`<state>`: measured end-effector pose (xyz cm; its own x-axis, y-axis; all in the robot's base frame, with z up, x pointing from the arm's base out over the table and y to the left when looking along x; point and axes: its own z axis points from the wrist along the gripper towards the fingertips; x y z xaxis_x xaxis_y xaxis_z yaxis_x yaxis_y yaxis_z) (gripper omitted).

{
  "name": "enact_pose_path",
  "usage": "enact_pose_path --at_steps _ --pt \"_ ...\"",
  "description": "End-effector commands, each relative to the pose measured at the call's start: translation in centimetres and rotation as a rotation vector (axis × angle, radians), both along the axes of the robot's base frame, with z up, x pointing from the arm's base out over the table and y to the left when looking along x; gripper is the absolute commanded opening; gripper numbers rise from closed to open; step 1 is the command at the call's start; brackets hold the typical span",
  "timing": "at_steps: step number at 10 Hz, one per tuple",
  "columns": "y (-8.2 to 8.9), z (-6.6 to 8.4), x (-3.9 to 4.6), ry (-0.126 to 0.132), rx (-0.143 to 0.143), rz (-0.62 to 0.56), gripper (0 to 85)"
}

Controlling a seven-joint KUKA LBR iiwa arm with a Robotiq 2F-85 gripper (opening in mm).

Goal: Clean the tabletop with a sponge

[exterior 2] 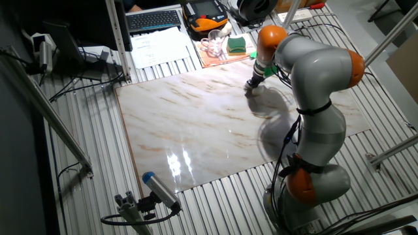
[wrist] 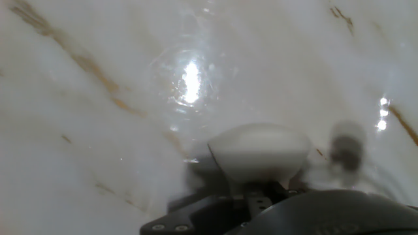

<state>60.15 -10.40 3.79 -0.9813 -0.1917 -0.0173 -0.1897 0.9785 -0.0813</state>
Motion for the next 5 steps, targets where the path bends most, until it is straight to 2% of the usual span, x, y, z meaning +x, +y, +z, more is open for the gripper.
enact_pose_path --at_steps 1,4,5 --pt "-0.1 -0.2 -0.01 0.008 -0.002 -0.002 0.0" --pt "-1.0 -1.3 -1.06 0.02 0.051 -0.023 0.0" --pt "-1.2 -1.2 -1.31 0.028 0.06 -0.026 0.0"
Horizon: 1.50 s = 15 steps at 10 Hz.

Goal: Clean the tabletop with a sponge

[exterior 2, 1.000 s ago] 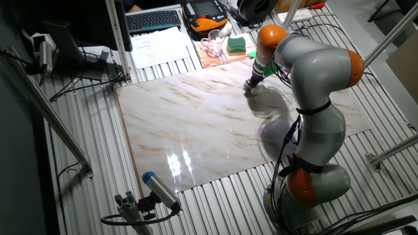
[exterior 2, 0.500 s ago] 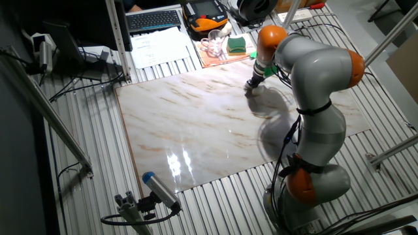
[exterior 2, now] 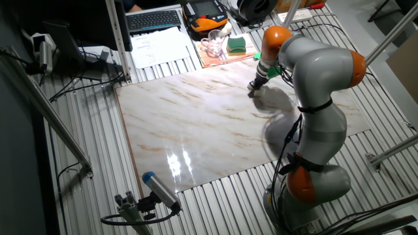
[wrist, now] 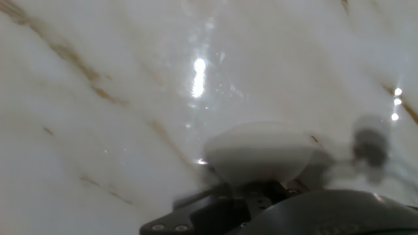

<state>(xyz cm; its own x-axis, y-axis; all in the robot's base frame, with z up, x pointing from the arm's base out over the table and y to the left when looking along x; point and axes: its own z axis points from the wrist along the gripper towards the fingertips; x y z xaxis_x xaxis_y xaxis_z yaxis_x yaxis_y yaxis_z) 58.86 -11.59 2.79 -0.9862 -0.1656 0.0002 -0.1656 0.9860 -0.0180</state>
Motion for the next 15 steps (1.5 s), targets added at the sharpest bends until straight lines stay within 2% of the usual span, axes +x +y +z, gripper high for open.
enact_pose_path --at_steps 1,4,6,9,13,15 --pt "0.0 0.3 -0.23 0.004 0.0 0.0 0.0" --pt "-0.3 1.7 -1.38 0.007 -0.019 0.003 0.0" --pt "-0.4 1.8 -1.85 0.017 -0.036 -0.006 0.0" --pt "-0.6 0.9 -1.51 0.027 -0.067 -0.037 0.0" --pt "-0.6 -1.0 -0.62 0.022 -0.062 -0.061 0.0" --pt "-0.2 -0.8 -0.09 0.034 -0.056 -0.065 0.0"
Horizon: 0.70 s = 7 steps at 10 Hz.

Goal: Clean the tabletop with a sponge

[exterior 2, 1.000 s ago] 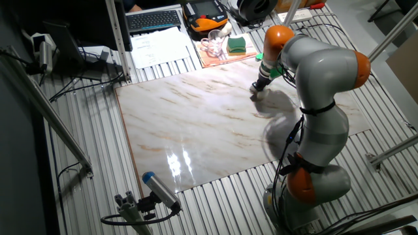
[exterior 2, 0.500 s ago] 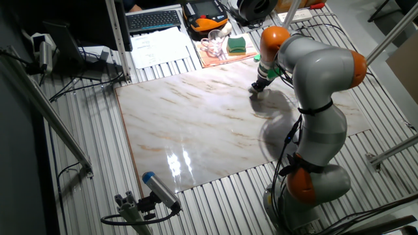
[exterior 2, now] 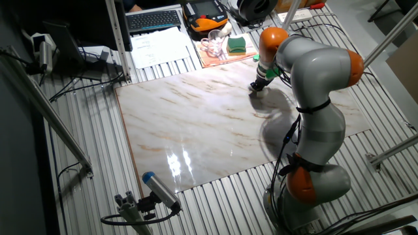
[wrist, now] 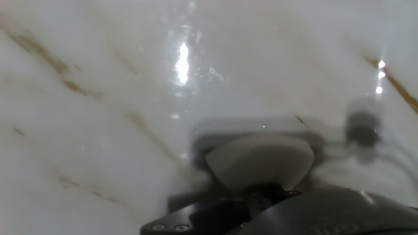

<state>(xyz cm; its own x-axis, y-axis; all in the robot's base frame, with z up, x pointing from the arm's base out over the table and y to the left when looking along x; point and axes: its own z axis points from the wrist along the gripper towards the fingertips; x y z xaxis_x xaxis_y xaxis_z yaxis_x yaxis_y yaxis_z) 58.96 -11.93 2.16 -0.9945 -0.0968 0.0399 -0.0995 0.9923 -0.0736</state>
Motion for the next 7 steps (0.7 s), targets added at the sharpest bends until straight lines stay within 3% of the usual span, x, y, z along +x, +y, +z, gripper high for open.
enact_pose_path --at_steps 1,7 --pt "0.3 0.0 0.12 0.003 0.001 0.0 0.0" --pt "1.8 0.5 2.09 0.011 0.037 -0.008 0.0"
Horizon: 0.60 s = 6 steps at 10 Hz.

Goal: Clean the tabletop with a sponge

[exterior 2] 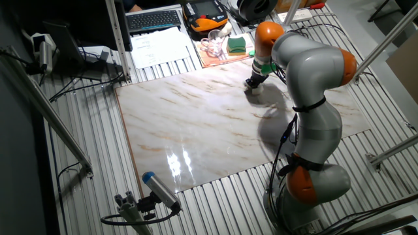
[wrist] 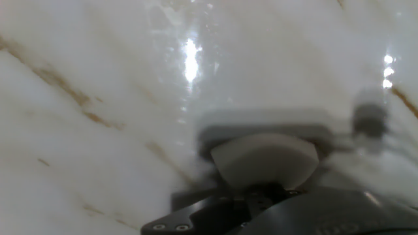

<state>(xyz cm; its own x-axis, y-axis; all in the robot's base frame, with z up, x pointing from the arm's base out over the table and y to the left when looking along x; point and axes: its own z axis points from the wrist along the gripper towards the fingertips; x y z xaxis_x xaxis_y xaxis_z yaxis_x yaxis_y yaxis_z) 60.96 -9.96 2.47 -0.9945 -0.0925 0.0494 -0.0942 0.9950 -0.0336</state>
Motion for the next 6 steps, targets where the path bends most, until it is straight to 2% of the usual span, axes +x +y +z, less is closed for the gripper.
enact_pose_path --at_steps 1,6 --pt "0.0 0.27 0.25 -0.003 0.002 -0.005 0.0" --pt "1.0 0.73 1.21 0.006 0.021 -0.023 0.0"
